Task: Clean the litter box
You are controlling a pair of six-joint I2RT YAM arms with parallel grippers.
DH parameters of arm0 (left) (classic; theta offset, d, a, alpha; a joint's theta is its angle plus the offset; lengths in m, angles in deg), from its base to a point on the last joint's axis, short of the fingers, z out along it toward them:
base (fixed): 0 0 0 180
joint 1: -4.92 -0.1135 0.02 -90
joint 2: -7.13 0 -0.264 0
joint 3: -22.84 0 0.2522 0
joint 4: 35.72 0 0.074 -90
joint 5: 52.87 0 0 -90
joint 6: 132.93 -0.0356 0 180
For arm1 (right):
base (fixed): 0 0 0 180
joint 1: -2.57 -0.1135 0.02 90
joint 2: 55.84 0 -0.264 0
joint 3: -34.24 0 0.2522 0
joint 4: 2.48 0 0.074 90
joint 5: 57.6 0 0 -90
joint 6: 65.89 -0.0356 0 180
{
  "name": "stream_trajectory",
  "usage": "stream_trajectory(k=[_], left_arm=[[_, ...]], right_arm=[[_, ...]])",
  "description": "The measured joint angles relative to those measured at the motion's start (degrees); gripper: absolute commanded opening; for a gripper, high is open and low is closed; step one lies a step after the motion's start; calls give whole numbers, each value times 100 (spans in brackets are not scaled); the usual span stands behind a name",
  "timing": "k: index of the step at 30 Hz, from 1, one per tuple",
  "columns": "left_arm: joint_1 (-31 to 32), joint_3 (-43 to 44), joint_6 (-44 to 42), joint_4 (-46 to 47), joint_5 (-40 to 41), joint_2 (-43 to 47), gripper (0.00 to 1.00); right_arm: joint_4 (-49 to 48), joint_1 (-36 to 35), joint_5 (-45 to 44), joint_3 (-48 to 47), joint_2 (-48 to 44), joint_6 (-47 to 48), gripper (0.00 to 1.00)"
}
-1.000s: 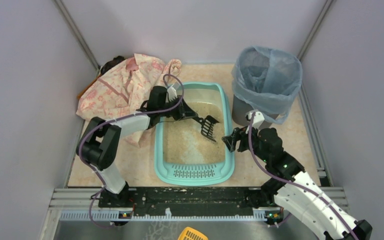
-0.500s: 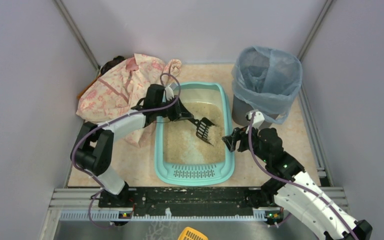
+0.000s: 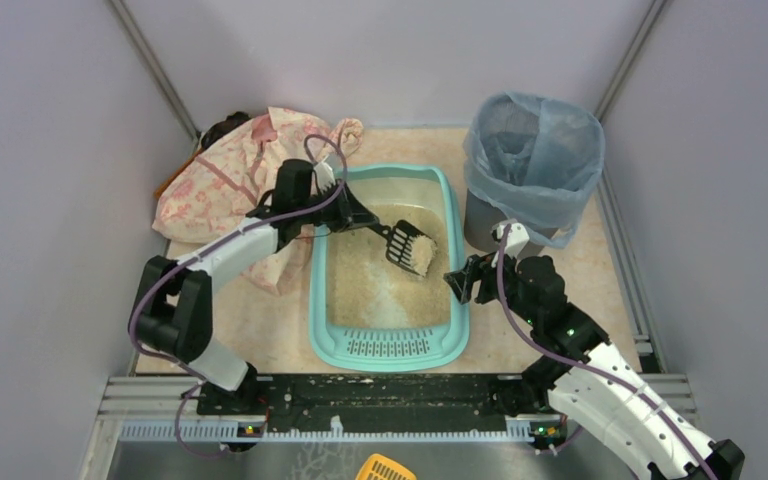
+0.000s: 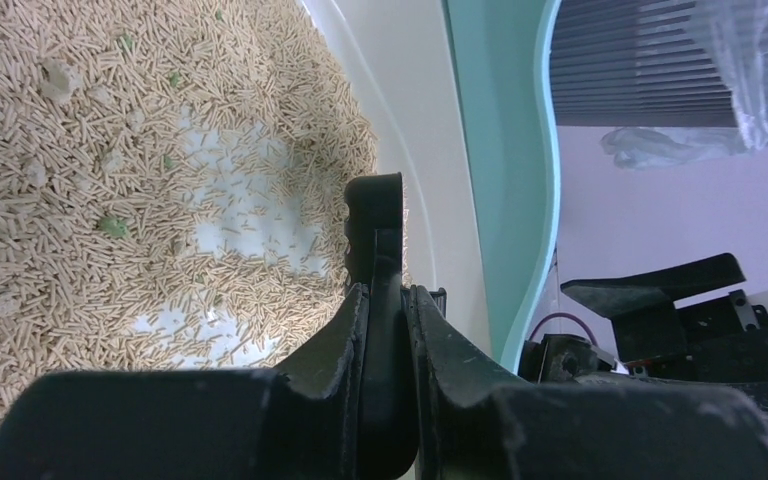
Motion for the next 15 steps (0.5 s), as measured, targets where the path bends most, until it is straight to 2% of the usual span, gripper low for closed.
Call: stream_trajectory(k=[7,15], left_arm=[[-505,-46,-20,-83,-201,345,0],[-1283,-866,267,404,-682,1244,0]], right_arm=[[0,0,-7,0,0,0,67],[0,0,-11,0,0,0,67]])
